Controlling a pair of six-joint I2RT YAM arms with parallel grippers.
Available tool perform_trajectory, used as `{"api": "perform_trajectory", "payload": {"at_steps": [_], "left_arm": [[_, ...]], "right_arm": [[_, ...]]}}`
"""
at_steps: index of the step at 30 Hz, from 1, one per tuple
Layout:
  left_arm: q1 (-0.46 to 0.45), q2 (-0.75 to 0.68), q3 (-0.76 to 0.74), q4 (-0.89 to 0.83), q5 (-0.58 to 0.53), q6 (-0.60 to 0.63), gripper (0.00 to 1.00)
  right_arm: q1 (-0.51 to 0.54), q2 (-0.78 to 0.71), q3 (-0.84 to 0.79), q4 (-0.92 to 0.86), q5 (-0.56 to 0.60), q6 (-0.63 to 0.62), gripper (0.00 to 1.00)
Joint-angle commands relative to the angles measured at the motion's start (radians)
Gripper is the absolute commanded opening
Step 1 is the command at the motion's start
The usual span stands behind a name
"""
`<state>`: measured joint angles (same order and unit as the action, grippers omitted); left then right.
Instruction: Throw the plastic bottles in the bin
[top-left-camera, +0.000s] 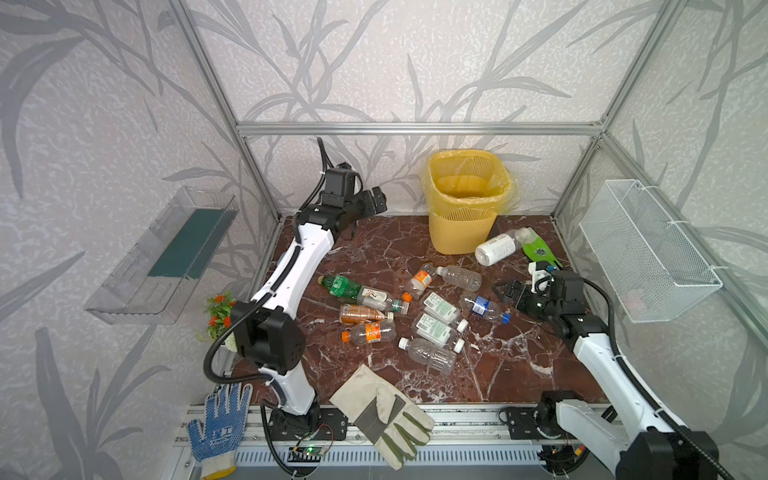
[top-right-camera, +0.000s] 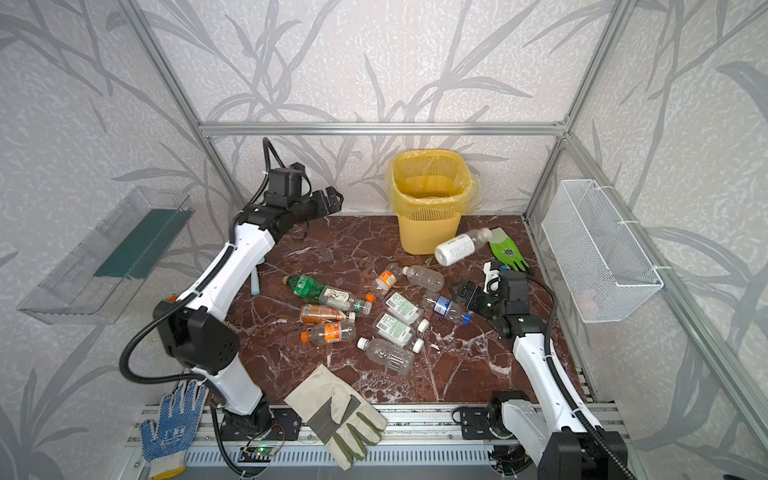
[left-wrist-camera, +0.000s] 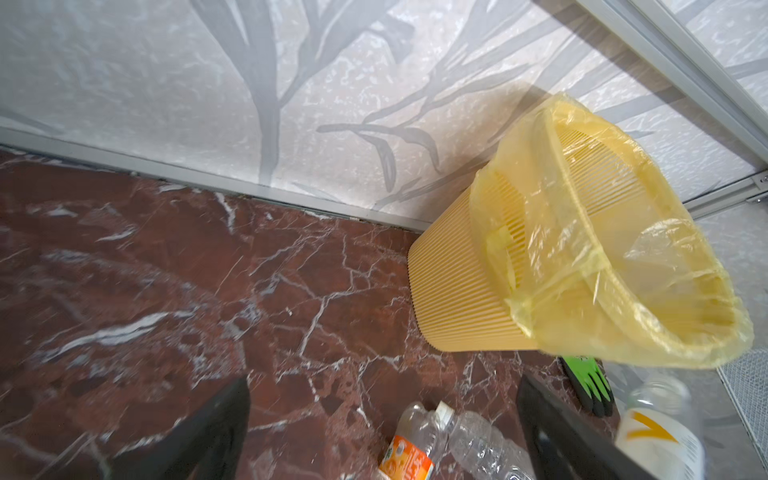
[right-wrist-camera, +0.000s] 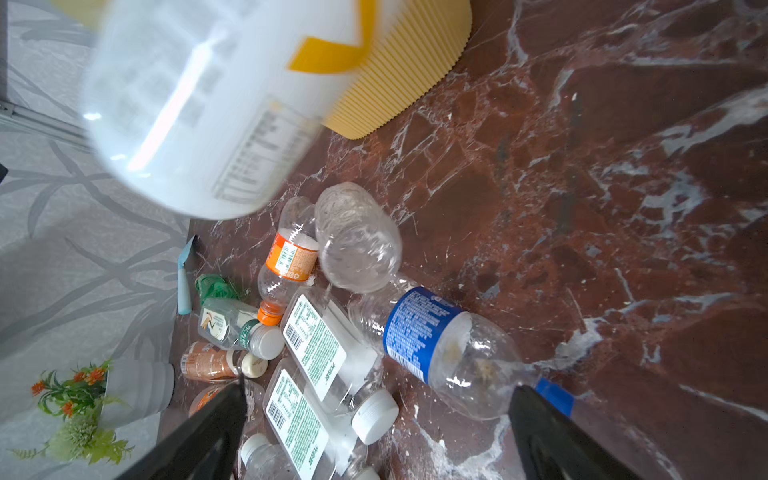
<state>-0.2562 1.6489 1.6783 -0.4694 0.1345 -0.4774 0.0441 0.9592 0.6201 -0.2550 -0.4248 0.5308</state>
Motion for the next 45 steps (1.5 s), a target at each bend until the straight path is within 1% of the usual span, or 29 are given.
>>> {"api": "perform_trajectory", "payload": {"at_steps": [1,4,6,7,10,13,14,15,17,18,20,22,24,25,27,28,31,33,36,37,41,43,45], "left_arm": [[0.021,-0.101,-0.195,0.106,-0.023,0.016,0.99],[0.042,-0.173,-0.324,0.104,-0.043,0.028,0.99],[0.050,-0.212,-0.378,0.089,-0.047,0.035,0.99],[0.053,-0.229,-0.397,0.085,-0.047,0.040,0.99],[0.054,-0.271,-0.448,0.076,-0.048,0.050,0.99],[0.056,-0.293,-0.484,0.071,-0.058,0.049,0.99],[0.056,-0.298,-0.495,0.070,-0.059,0.051,0.99],[0.058,-0.302,-0.501,0.064,-0.060,0.054,0.99],[0.058,-0.307,-0.501,0.039,-0.059,0.069,0.99],[0.058,-0.312,-0.500,0.029,-0.062,0.078,0.99],[0.060,-0.324,-0.504,0.010,-0.066,0.096,0.99],[0.060,-0.341,-0.507,-0.011,-0.073,0.112,0.99],[0.060,-0.361,-0.517,-0.028,-0.084,0.124,0.99],[0.061,-0.371,-0.522,-0.033,-0.088,0.130,0.99],[0.064,-0.395,-0.534,-0.042,-0.096,0.142,0.99],[0.064,-0.404,-0.540,-0.048,-0.100,0.148,0.99],[0.069,-0.435,-0.555,-0.063,-0.116,0.161,0.99],[0.073,-0.446,-0.555,-0.080,-0.119,0.173,0.99],[0.080,-0.452,-0.554,-0.102,-0.124,0.188,0.99],[0.081,-0.451,-0.552,-0.112,-0.123,0.192,0.99],[0.087,-0.460,-0.554,-0.147,-0.128,0.204,0.99],[0.090,-0.471,-0.561,-0.153,-0.134,0.209,0.99],[0.094,-0.479,-0.568,-0.156,-0.135,0.210,0.99]], "right_arm": [[0.027,-0.022,0.036,-0.054,0.152,-0.039,0.99],[0.020,0.040,0.080,-0.091,0.263,0.003,0.99],[0.016,0.084,0.121,-0.107,0.298,0.021,0.99],[0.016,0.099,0.140,-0.118,0.314,0.020,0.99],[0.004,0.148,0.218,-0.176,0.414,0.038,0.99],[-0.031,0.175,0.258,-0.198,0.491,0.099,0.99],[-0.053,0.188,0.267,-0.181,0.483,0.125,0.99],[-0.063,0.202,0.286,-0.169,0.485,0.115,0.99],[-0.072,0.254,0.350,-0.179,0.552,0.043,0.99],[-0.091,0.289,0.389,-0.183,0.557,0.028,0.99],[-0.128,0.358,0.449,-0.173,0.545,0.005,0.99],[-0.138,0.441,0.516,-0.161,0.539,-0.076,0.99],[-0.142,0.567,0.629,-0.203,0.509,-0.197,0.99],[-0.144,0.618,0.674,-0.222,0.504,-0.239,0.99],[-0.152,0.723,0.755,-0.262,0.512,-0.285,1.00],[-0.161,0.763,0.773,-0.258,0.491,-0.305,1.00],[-0.172,0.873,0.819,-0.209,0.347,-0.373,0.97],[-0.170,0.939,0.862,-0.186,0.273,-0.392,0.96],[-0.160,1.030,0.921,-0.146,0.240,-0.386,0.96],[-0.151,1.056,0.943,-0.145,0.234,-0.391,0.95],[-0.103,1.137,1.022,-0.143,0.279,-0.412,0.95],[-0.094,1.166,1.048,-0.136,0.282,-0.397,0.95],[-0.092,1.181,1.053,-0.102,0.258,-0.361,0.95]]}}
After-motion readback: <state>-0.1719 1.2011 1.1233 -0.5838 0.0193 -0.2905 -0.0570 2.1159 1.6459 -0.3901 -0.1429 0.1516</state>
